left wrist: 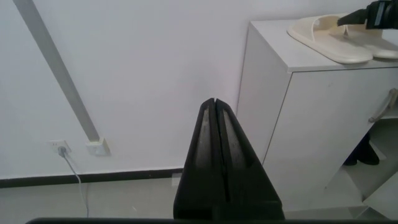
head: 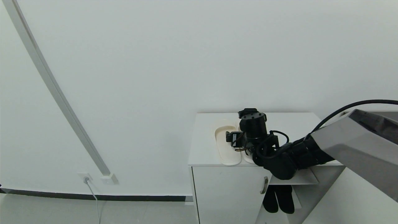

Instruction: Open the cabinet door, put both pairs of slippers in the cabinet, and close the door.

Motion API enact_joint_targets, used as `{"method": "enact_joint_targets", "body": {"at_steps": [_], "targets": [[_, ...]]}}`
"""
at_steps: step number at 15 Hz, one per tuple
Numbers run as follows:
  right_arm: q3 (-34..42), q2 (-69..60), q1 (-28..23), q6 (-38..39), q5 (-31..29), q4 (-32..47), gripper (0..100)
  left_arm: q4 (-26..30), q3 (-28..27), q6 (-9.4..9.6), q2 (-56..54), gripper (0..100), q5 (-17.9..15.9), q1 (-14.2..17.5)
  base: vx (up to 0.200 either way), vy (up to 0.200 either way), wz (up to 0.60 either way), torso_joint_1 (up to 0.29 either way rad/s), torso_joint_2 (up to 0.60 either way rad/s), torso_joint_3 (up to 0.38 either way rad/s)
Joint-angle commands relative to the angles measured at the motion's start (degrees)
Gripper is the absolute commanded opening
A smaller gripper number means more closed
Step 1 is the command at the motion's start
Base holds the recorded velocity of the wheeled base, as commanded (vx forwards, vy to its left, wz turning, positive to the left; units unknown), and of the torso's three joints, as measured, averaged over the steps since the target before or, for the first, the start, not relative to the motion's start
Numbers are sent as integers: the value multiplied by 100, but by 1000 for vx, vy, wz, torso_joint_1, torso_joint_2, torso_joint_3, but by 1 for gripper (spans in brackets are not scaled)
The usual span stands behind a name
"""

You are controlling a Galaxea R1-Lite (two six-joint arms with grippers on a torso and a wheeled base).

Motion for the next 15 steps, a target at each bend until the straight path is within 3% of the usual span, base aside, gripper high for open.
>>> {"method": "enact_joint_targets", "body": {"at_steps": [1, 6, 11, 12, 15], "targets": [[-204, 411, -71, -14, 3, -75, 100, -1, 0, 2, 7, 0, -2, 1, 0, 0, 0, 0, 0, 0], [-423, 727, -151, -577, 126, -787, 100, -1, 0, -42, 7, 0, 7, 1, 0, 0, 0, 0, 0, 0], [-766, 964, -203, -796, 126, -787, 100, -1, 0, -60, 7, 0, 42, 1, 0, 0, 0, 0, 0, 0], [-775, 964, -203, -805, 126, -787, 0, -1, 0, -51, 7, 0, 42, 1, 0, 0, 0, 0, 0, 0], [-775, 964, -203, -805, 126, -787, 0, -1, 0, -60, 7, 0, 42, 1, 0, 0, 0, 0, 0, 0]]}}
